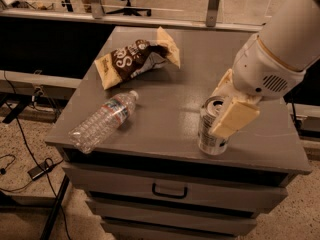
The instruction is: Move 7up can near brown chip bag
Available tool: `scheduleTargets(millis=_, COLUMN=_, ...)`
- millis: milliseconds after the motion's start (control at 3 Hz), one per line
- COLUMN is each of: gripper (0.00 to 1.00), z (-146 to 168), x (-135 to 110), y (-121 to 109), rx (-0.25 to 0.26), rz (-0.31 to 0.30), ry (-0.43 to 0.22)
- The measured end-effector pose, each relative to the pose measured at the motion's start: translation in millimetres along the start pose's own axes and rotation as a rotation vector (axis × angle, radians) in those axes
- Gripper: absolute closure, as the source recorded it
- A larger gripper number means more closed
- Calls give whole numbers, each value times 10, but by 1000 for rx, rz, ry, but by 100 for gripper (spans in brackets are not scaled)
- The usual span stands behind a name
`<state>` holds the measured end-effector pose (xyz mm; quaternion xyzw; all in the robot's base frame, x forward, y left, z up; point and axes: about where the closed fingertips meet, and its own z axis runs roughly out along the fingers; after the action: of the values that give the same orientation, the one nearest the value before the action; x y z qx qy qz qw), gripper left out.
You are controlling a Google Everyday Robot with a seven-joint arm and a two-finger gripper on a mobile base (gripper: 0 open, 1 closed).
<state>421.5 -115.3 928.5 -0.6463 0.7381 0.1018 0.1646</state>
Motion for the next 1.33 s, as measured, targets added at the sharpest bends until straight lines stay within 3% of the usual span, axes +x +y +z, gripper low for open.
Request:
scheduleTargets(millis=333, gripper=100, z=1, x=0, y=2, rx=0, rz=0, ry=0)
scheduleTargets(millis=667, gripper=100, z=-64, x=-72, y=-263, rx=13, rz=42, ry=14)
scheduleTargets(millis=1333, gripper=100, z=5, x=-354, y=-1262, rx=32, rz=162, ry=1)
